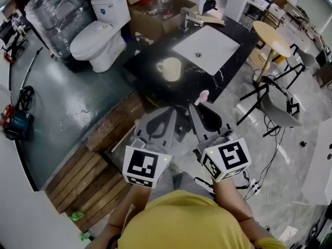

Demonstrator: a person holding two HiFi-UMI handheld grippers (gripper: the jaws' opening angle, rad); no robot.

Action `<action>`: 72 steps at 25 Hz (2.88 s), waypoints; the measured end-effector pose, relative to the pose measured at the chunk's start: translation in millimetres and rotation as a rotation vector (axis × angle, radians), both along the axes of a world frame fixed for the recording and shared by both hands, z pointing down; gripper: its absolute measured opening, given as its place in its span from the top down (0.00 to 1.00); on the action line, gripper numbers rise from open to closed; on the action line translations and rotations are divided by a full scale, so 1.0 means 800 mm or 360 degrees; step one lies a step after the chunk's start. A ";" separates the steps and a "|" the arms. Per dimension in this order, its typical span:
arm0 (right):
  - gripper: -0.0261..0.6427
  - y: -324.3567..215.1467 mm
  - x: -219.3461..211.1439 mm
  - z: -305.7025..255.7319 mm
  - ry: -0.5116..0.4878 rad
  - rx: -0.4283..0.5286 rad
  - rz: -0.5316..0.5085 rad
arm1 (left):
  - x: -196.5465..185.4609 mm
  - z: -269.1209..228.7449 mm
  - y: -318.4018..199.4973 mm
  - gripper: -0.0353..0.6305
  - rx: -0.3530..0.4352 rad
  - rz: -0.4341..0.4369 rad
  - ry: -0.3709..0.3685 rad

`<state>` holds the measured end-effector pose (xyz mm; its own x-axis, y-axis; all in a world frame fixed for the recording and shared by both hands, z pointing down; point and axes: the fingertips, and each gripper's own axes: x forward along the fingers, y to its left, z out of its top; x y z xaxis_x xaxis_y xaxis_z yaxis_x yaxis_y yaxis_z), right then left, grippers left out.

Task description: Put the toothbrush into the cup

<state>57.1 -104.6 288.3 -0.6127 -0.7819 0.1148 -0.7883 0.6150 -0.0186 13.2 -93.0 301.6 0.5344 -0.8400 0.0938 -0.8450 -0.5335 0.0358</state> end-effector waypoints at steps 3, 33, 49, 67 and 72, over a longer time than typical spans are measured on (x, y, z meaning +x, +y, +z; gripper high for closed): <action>0.90 -0.017 -0.001 0.000 -0.0005 -0.0009 -0.0013 | -0.003 0.001 -0.015 0.93 -0.0014 -0.0013 -0.0013; 0.90 -0.289 -0.044 0.042 -0.0003 -0.0090 0.0058 | -0.022 0.052 -0.268 0.93 -0.0158 0.0162 -0.0056; 0.89 -0.344 -0.050 0.113 0.0043 -0.0265 0.0091 | -0.026 0.090 -0.316 0.93 -0.0261 0.0192 -0.0047; 0.90 -0.356 -0.057 0.173 0.0106 -0.0479 0.0107 | -0.031 0.104 -0.329 0.93 -0.0297 0.0258 -0.0032; 0.90 -0.358 -0.063 0.188 0.0128 -0.0565 0.0078 | -0.035 0.107 -0.334 0.93 -0.0313 0.0266 -0.0034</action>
